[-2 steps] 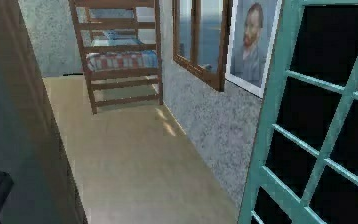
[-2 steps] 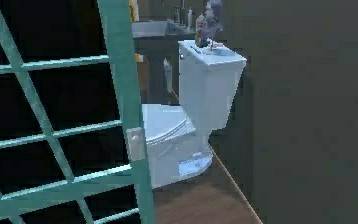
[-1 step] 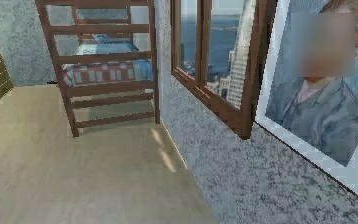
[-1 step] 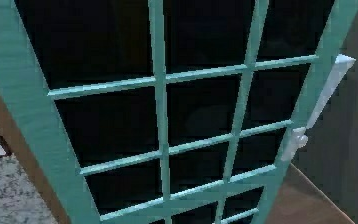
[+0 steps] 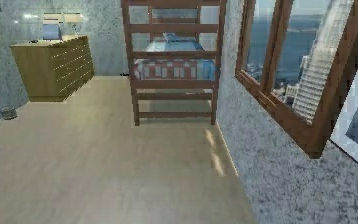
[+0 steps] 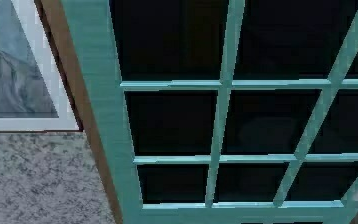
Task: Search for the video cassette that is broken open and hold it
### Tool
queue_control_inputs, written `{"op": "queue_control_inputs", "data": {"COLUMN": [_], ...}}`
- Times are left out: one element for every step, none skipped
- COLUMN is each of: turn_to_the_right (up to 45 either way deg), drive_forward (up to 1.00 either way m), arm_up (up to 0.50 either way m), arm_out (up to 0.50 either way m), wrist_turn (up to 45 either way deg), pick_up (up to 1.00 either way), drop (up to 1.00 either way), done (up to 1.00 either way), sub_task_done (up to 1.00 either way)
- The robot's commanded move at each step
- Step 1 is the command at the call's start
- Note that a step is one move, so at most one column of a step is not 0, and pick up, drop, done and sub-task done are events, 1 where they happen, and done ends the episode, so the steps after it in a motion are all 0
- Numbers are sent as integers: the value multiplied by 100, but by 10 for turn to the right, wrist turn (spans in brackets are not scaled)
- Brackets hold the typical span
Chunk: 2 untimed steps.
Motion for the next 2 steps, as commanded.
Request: {"op": "queue_control_inputs", "data": {"turn_to_the_right": [0, -240], "drive_forward": [30, 0], "arm_up": [0, 0], "arm_out": [0, 0], "wrist_turn": [0, 0], "pick_up": [0, 0], "drop": [0, 0], "done": [0, 0], "sub_task_done": [0, 0]}}
